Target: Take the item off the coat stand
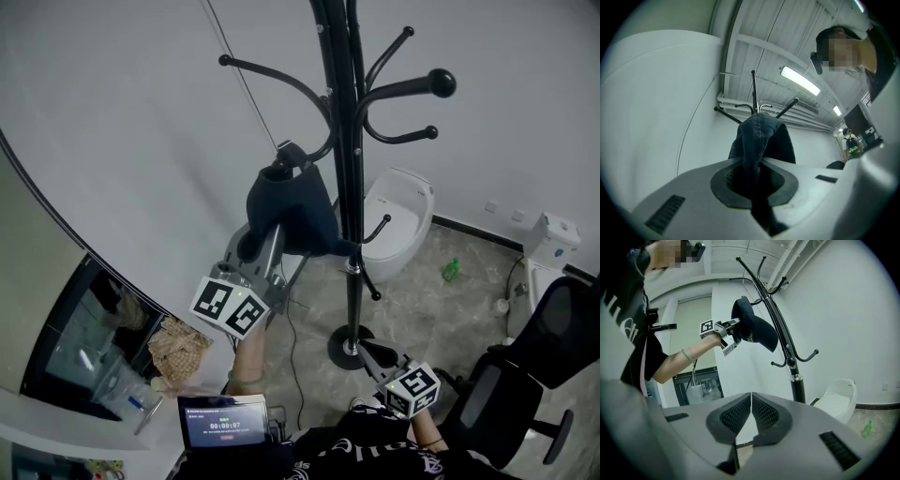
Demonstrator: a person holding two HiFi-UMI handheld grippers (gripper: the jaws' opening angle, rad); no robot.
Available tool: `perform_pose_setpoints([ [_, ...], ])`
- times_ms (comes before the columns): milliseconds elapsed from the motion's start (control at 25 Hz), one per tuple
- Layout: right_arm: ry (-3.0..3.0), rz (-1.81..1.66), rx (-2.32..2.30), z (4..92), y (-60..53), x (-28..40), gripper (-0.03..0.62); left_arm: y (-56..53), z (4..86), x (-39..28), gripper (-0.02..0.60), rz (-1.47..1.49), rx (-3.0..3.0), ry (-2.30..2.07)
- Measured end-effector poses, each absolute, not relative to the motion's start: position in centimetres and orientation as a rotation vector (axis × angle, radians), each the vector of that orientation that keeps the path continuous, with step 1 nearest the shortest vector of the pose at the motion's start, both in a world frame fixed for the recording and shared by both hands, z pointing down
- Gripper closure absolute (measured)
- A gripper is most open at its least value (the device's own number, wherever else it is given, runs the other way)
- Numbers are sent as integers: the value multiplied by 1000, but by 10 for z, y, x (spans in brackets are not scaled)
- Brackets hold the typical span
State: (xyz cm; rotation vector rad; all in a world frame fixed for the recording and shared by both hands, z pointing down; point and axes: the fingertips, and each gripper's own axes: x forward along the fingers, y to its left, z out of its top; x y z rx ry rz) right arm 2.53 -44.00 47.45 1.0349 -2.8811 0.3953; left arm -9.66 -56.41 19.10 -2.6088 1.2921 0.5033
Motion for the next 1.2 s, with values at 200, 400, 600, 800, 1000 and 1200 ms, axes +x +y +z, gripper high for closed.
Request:
perform_pose_setpoints([
  [200,-2876,375,1028,475,-433,19,576,-542,182,-120,565,537,-2557,1318],
  [400,-2879,377,1011,473,-421,6,576,-524,204,-144,565,512,-2570,1389],
  [600,-2874,372,990,476,-402,-12,576,-501,244,-169,565,474,-2625,1475],
  [800,-2873,383,990,477,-375,-37,576,-468,295,-195,565,436,-2692,1526],
  [1000,-2856,392,1005,486,-337,-59,576,-429,345,-214,565,387,-2769,1557],
  [1200,-2829,430,1051,496,-293,-76,576,-384,389,-225,565,328,-2870,1568],
])
